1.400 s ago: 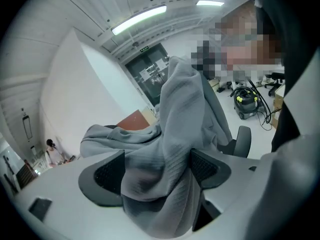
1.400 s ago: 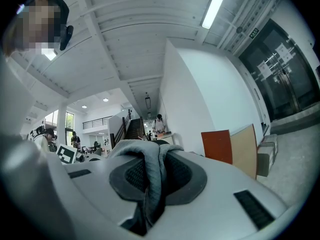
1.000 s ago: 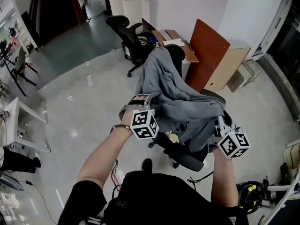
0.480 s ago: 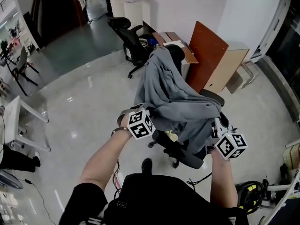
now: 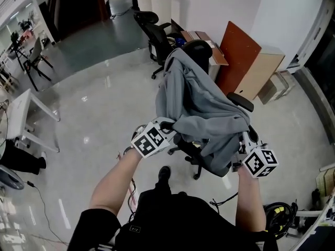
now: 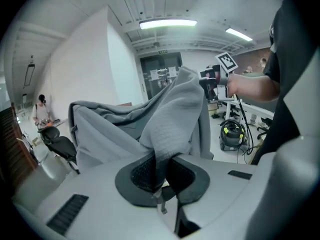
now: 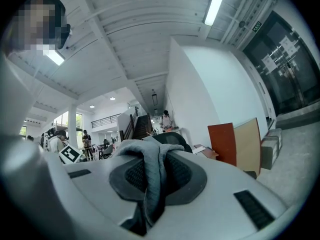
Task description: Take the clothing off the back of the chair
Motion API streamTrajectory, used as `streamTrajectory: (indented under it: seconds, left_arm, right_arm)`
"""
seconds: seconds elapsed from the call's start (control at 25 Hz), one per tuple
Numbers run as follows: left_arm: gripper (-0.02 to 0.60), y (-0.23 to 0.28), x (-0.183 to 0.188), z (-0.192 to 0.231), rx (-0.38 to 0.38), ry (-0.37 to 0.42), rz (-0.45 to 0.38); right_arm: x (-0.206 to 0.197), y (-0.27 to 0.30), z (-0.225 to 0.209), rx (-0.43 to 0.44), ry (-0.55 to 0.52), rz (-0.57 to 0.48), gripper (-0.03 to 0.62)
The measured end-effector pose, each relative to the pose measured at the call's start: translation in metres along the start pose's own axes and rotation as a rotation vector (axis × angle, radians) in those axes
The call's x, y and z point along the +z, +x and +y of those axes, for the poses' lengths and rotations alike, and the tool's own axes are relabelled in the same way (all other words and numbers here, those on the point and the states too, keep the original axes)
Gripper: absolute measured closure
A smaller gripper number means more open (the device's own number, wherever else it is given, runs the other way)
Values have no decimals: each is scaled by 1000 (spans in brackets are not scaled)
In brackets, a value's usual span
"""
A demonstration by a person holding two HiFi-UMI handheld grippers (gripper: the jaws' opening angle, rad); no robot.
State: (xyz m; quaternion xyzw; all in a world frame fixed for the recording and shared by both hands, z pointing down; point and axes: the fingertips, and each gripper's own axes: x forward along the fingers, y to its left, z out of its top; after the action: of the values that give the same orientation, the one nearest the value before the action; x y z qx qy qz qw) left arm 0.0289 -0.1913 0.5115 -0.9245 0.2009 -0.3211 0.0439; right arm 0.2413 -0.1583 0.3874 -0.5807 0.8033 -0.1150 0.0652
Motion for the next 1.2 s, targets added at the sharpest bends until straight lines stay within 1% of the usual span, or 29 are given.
streamTrajectory:
  seconds: [0.2,0.32,0.44,0.52,0.68,0.8,1.0,1.08,1.2]
  left_arm:
    - [561,-34,6,-37,51,-76,-81]
    - [561,-56,7,-45,81,-115,-116]
    - [561,-83,7,-46,108,-148,-159]
    - [561,-100,9,-46,125,-158,-194]
    - [561,-129,9,-48,152,-149,-250]
    - [561,-155,6,-51,158,-162,-297]
    - [561,-203,-14,-56,143,-161,-359]
    - [561,-218,-20,-58,135,-169,-374]
    - [561,-229,-30,-67,118,-180,-383]
  right_arm:
    - [-18,-31,14,39,19,19,542]
    - [-24,-41,27,62,36,23,542]
    - [-20,-53,49,84,34,13,542]
    - [-15,-59,65,96,19,0,542]
    - [-10,-72,96,109,-7,-24,542]
    - [-3,-81,122,103,-11,-49,542]
    - [-2,-97,180,101,-31,-78,542]
    - [-5,-107,199,92,-35,-76,542]
    - [-14,-125,213,56,-43,-63,542]
